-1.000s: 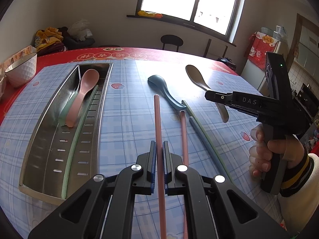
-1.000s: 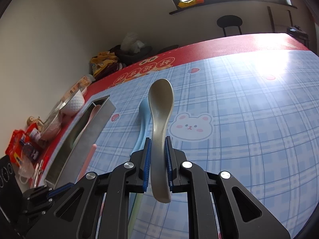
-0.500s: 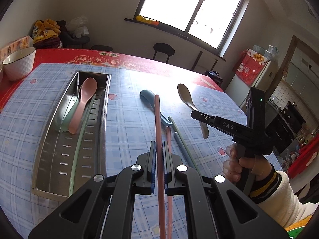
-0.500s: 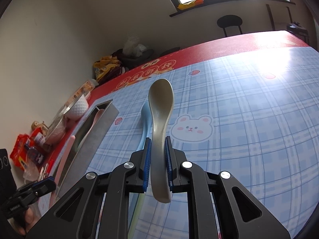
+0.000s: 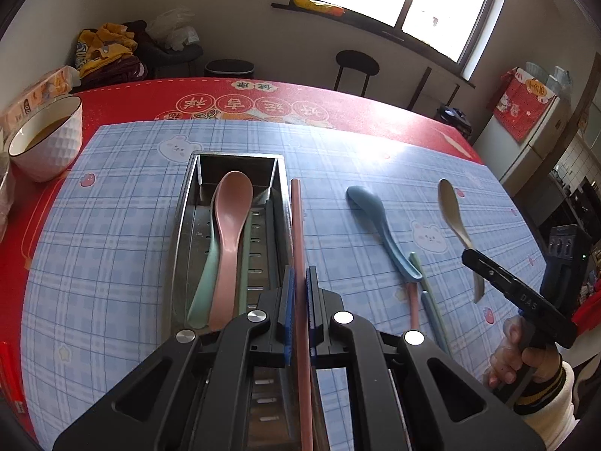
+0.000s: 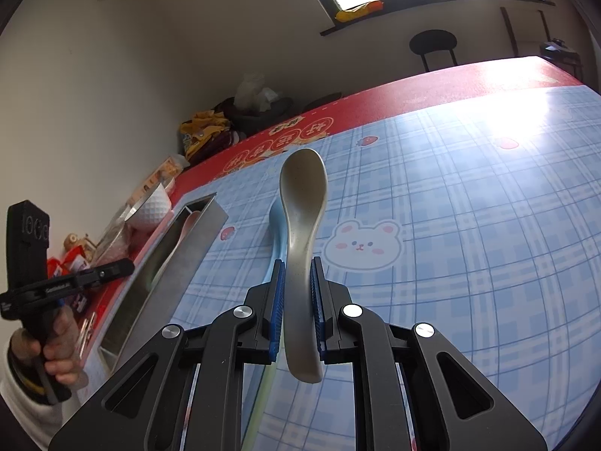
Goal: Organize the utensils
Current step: 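Lower the pink chopstick into the steel basket and open the left gripper while the right holds the cream spoon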
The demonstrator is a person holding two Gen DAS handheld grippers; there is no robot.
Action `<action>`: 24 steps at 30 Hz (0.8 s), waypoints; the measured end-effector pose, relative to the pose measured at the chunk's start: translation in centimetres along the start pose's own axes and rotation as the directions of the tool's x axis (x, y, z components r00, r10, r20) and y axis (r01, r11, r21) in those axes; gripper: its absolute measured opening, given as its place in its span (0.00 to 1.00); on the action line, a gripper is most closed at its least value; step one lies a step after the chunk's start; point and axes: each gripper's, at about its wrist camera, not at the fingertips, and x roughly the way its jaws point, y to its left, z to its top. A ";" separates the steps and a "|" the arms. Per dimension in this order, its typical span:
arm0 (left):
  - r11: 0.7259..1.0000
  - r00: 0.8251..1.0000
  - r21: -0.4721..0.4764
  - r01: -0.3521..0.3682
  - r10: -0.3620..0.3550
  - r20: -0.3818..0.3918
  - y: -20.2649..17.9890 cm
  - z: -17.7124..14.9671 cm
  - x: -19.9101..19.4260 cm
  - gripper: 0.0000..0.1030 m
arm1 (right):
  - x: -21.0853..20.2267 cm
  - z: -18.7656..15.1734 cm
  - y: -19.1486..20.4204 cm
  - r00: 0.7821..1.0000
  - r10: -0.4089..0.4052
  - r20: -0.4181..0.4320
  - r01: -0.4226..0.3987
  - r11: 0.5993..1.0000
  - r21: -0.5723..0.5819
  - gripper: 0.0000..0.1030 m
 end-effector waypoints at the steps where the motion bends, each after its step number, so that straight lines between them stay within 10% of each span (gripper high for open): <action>1: 1.000 1.000 -0.007 -0.016 0.016 -0.015 0.3 0.4 0.7 0.06 | 0.0 0.0 0.0 1.000 0.000 -0.002 0.000 1.000 0.001 0.13; 13: 0.996 0.989 -0.006 -0.085 0.084 -0.122 1.7 0.6 4.6 0.06 | -0.1 0.0 0.0 1.000 0.003 -0.003 -0.003 1.000 0.001 0.13; 24: 0.998 0.996 0.007 -0.058 0.059 -0.070 1.5 0.6 2.7 0.16 | 0.0 0.1 0.2 1.000 -0.006 -0.003 0.006 1.000 0.006 0.13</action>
